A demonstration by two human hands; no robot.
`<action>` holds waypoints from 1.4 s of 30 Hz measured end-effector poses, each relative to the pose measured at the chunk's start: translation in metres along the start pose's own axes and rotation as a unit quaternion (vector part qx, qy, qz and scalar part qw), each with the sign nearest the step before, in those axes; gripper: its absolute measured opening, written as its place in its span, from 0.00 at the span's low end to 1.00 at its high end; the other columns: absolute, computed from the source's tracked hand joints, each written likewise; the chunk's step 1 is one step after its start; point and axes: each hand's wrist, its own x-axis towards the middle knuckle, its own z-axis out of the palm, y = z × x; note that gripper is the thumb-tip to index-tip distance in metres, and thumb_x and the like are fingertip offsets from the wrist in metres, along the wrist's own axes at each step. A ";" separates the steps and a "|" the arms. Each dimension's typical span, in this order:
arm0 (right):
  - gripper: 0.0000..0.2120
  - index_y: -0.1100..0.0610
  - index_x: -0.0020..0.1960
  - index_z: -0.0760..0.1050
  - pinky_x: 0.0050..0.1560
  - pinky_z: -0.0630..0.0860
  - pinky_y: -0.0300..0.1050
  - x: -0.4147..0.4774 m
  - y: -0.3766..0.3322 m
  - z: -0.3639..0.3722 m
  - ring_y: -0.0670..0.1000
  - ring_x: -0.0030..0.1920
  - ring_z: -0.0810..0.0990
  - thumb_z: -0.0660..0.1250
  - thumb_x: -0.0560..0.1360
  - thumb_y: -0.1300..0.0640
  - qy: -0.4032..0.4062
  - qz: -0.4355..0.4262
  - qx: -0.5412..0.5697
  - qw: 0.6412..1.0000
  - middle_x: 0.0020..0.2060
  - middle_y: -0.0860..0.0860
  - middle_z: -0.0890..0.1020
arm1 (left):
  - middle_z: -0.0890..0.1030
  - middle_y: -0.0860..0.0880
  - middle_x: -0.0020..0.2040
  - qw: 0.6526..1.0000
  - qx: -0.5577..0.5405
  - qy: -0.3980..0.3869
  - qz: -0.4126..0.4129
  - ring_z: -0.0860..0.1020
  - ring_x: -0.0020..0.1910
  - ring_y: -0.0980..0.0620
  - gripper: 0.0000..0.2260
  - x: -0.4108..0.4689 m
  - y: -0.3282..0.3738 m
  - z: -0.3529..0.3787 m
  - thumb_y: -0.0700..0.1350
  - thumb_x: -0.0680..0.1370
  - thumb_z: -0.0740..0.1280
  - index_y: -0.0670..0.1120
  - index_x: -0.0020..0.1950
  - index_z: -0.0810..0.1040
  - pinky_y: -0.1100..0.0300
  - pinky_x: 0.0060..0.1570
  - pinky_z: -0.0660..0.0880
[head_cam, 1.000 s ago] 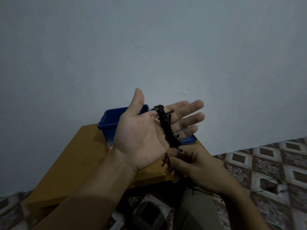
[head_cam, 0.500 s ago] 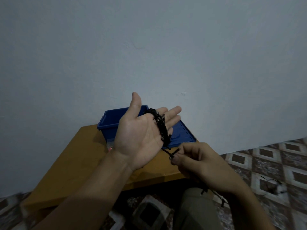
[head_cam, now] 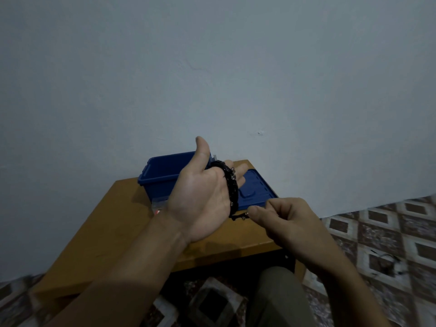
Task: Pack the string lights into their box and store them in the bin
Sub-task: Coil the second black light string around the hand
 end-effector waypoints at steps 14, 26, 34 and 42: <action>0.19 0.60 0.32 0.72 0.31 0.71 0.49 0.003 0.011 -0.007 0.52 0.28 0.75 0.71 0.75 0.49 0.053 -0.022 -0.220 0.974 0.27 0.55 0.77 | 0.59 0.50 0.81 0.979 0.195 0.041 -0.052 0.54 0.80 0.55 0.44 0.012 -0.002 -0.008 0.74 0.74 0.44 0.47 0.81 0.54 0.53 0.77 0.48; 0.15 0.64 0.35 0.72 0.29 0.62 0.37 -0.002 -0.003 -0.016 0.46 0.26 0.64 0.73 0.75 0.61 0.042 -0.031 -0.036 0.998 0.25 0.50 0.69 | 0.84 0.38 0.55 0.954 0.260 0.013 -0.147 0.83 0.54 0.41 0.46 0.010 -0.011 -0.029 0.76 0.73 0.45 0.37 0.67 0.73 0.48 0.59 0.74; 0.08 0.61 0.41 0.79 0.30 0.68 0.34 -0.005 -0.017 -0.005 0.43 0.28 0.71 0.71 0.77 0.58 0.028 -0.106 0.081 0.991 0.27 0.45 0.75 | 0.84 0.35 0.49 0.928 0.317 -0.070 -0.180 0.83 0.47 0.40 0.51 0.001 -0.011 -0.029 0.76 0.74 0.44 0.31 0.63 0.76 0.54 0.50 0.79; 0.08 0.62 0.43 0.81 0.30 0.68 0.30 -0.001 -0.010 0.001 0.40 0.26 0.71 0.69 0.76 0.57 0.079 -0.066 0.076 0.992 0.26 0.44 0.76 | 0.75 0.43 0.24 0.926 0.274 -0.191 -0.177 0.72 0.21 0.49 0.51 -0.003 -0.012 -0.028 0.75 0.76 0.41 0.29 0.48 0.81 0.59 0.30 0.74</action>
